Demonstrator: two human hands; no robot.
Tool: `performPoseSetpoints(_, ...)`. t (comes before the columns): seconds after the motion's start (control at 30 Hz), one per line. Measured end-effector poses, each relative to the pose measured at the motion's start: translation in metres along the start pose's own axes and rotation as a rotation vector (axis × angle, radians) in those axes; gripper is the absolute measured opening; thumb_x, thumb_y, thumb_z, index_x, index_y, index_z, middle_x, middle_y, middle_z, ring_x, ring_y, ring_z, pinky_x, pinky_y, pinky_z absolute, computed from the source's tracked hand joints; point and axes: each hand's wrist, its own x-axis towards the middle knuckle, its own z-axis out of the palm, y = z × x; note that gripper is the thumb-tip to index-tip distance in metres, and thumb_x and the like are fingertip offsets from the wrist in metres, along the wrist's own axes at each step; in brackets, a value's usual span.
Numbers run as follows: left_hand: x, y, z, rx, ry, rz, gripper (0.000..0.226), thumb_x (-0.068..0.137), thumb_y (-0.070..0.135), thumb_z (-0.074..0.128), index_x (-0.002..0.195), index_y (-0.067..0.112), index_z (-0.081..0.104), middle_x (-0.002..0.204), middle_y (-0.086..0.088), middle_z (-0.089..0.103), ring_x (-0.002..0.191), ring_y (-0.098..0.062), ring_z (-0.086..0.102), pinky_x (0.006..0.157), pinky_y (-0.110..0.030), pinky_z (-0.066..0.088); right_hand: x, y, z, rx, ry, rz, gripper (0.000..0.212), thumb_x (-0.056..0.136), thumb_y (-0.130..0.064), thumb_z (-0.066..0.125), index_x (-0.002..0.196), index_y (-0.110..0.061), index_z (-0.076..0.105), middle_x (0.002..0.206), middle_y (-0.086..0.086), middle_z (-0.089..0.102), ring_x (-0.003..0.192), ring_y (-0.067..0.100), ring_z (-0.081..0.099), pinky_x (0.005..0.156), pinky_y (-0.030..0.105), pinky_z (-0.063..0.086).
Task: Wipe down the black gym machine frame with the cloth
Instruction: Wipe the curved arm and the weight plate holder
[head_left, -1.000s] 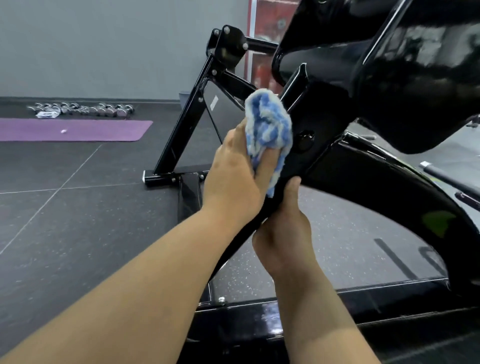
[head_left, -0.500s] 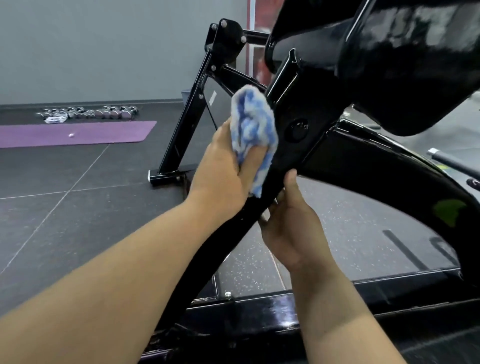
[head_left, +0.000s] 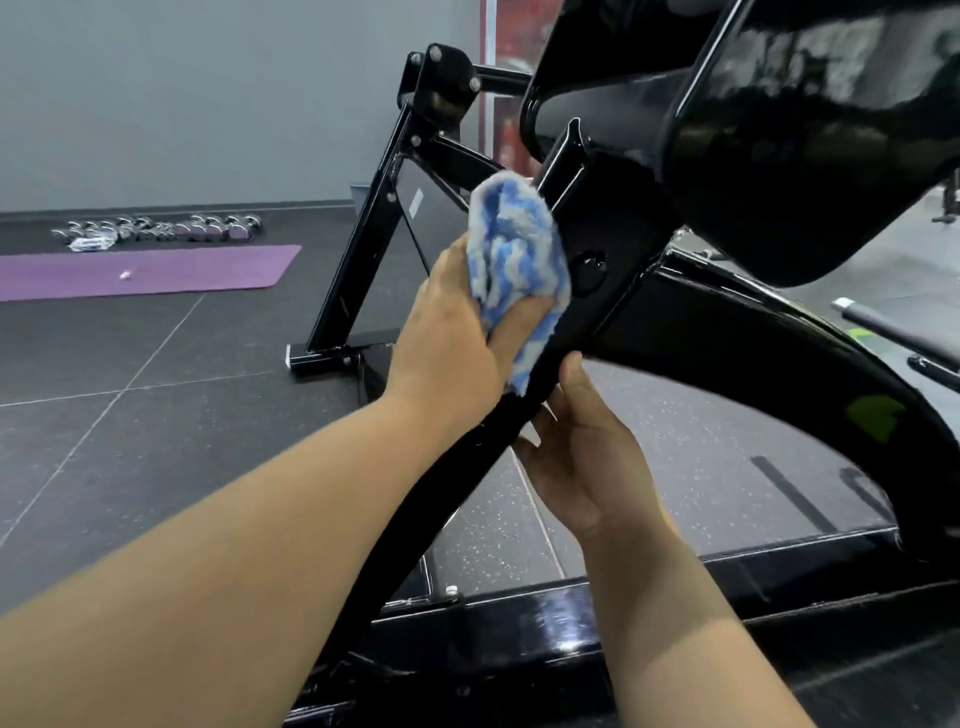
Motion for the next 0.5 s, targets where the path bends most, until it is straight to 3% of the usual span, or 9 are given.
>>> performPoseSetpoints(0.1, -0.021, -0.021, -0.008, 0.066, -0.062, -0.111, 0.065, 0.086, 0.038, 0.065, 0.141, 0.020, 0.035, 0.128, 0.005, 0.048, 0.121, -0.013, 0.046, 0.095, -0.021, 0.031, -0.003, 0.001, 0.009, -0.018, 0.072, 0.004, 0.049, 0.086, -0.044, 0.056, 0.128, -0.019, 0.061, 0.121, -0.003, 0.068, 0.118, 0.015, 0.060, 0.107, 0.043, 0.040)
performPoseSetpoints(0.17, -0.034, -0.030, -0.021, 0.101, -0.147, -0.172, 0.061, 0.086, 0.038, 0.066, 0.137, 0.022, 0.038, 0.122, 0.009, 0.049, 0.120, -0.015, 0.048, 0.092, -0.023, 0.032, -0.007, -0.001, 0.015, -0.016, 0.130, 0.006, 0.046, 0.091, -0.044, 0.055, 0.128, -0.018, 0.061, 0.120, -0.003, 0.068, 0.118, 0.016, 0.060, 0.107, 0.044, 0.040)
performPoseSetpoints(0.33, 0.004, 0.005, -0.035, 0.087, -0.175, 0.005, 0.040, 0.087, 0.038, 0.066, 0.122, 0.024, 0.051, 0.116, 0.005, 0.059, 0.109, -0.017, 0.056, 0.092, -0.033, 0.044, -0.009, 0.002, 0.015, -0.167, 0.092, 0.055, 0.061, 0.083, -0.057, 0.050, 0.136, -0.028, 0.052, 0.131, -0.011, 0.060, 0.126, 0.007, 0.052, 0.111, 0.040, 0.032)
performPoseSetpoints(0.43, 0.020, 0.016, -0.018, -0.089, -0.156, 0.009, 0.044, 0.081, 0.041, 0.072, 0.115, 0.041, 0.045, 0.118, 0.008, 0.059, 0.111, -0.013, 0.057, 0.093, -0.028, 0.047, -0.004, 0.006, 0.005, -0.169, 0.066, 0.050, 0.046, 0.091, -0.049, 0.044, 0.134, -0.034, 0.051, 0.135, -0.013, 0.057, 0.123, -0.002, 0.052, 0.098, 0.027, 0.045)
performPoseSetpoints(0.5, 0.013, 0.005, -0.010, -0.100, -0.113, -0.030, 0.054, 0.075, 0.050, 0.072, 0.118, 0.032, 0.043, 0.118, 0.007, 0.055, 0.115, -0.016, 0.054, 0.097, -0.034, 0.046, 0.000, 0.009, 0.002, -0.064, 0.170, 0.102, 0.037, 0.100, -0.039, 0.039, 0.135, -0.031, 0.048, 0.135, -0.013, 0.057, 0.116, -0.009, 0.053, 0.086, 0.015, 0.047)
